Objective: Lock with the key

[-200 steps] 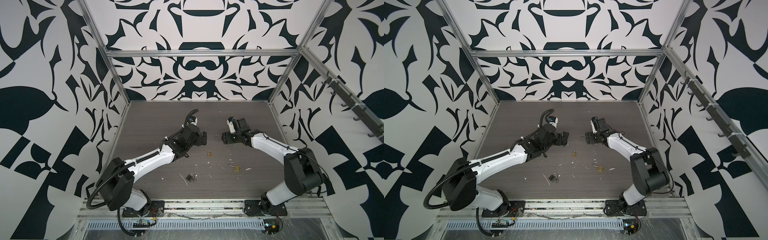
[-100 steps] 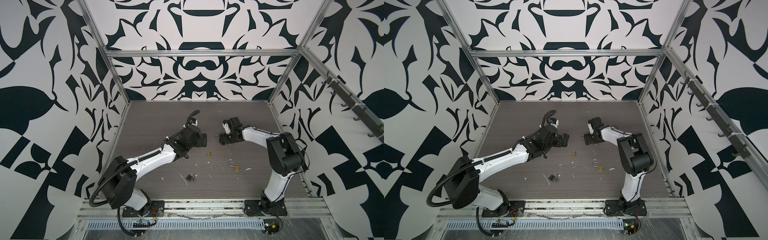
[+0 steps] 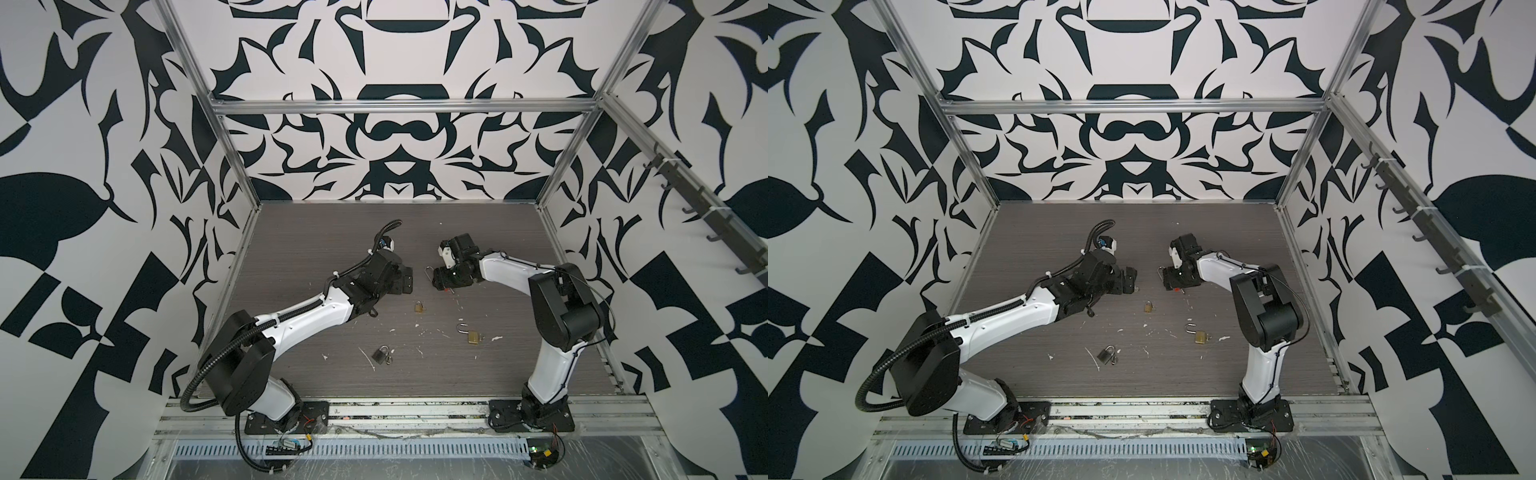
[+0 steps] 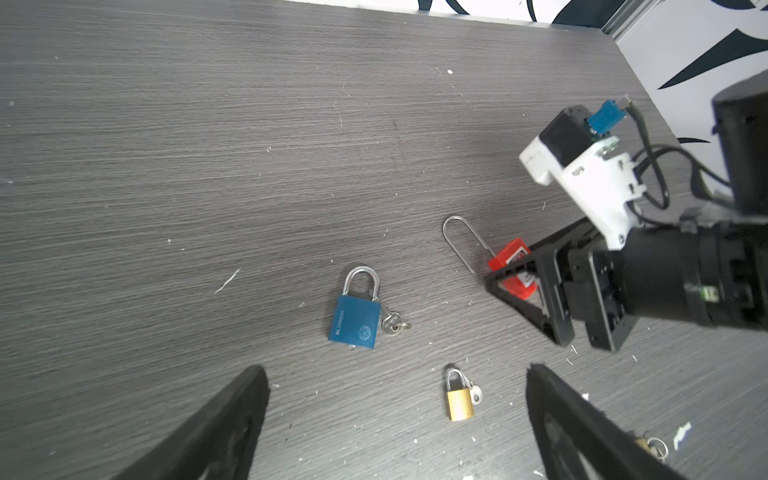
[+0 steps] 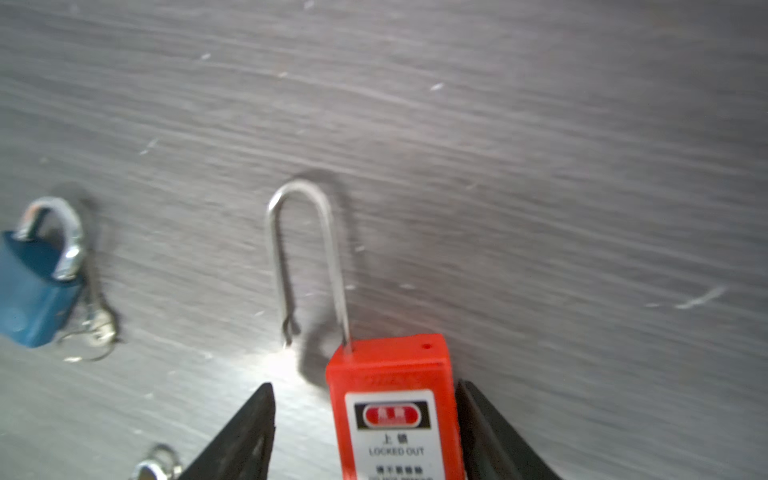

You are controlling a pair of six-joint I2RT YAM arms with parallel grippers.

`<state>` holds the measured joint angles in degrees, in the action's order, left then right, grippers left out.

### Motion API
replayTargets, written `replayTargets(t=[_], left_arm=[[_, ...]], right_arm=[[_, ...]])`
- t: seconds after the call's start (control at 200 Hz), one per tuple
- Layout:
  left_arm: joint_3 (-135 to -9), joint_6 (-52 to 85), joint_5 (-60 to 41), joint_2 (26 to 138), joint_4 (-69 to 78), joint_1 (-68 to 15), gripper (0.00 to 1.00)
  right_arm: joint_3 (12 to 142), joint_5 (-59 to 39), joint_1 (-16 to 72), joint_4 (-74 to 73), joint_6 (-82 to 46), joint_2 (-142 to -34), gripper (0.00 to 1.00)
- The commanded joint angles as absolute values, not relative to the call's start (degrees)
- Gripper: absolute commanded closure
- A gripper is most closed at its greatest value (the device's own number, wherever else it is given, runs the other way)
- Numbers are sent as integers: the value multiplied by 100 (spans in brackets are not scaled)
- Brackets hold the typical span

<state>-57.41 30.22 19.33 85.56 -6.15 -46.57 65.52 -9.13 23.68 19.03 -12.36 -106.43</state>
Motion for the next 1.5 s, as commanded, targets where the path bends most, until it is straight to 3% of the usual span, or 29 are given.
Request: replayTargets(t=[0.0,0.25,0.425,0.525,0.755,1.045,1.285,1.495], left_arm=[[-5747,3085,2083,8343,-807,-4632,1],[-6001,3005,1748,8488,-1005,-4630,1],[-6393,2728,1186,8804,-1245,-4632,3],[-6854,2638,899,9182,-1570,-4657,5],[-8378,2589,745,10512,-2840,-4981,7],[-9472,2834,763,11701,-3472,-5362,14],[-10424,2897,1635,12693,-4159,-5629,14],[-10736,2971,1749,13121,-4145,-5634,19]], right_arm=[[6389,-1017,2602,2127,-1657,-10402,31],[6221,-484,2546,1997,-1816,-9643,26],[5745,-67,2353,1650,-1956,-8495,21],[5412,597,2191,1699,-2219,-7915,18],[4771,1004,1618,2097,-2930,-7386,6],[4126,748,1213,1826,-3344,-7114,1],[3793,547,1091,1386,-3417,-6874,1],[3710,422,1050,1336,-3399,-6872,1]])
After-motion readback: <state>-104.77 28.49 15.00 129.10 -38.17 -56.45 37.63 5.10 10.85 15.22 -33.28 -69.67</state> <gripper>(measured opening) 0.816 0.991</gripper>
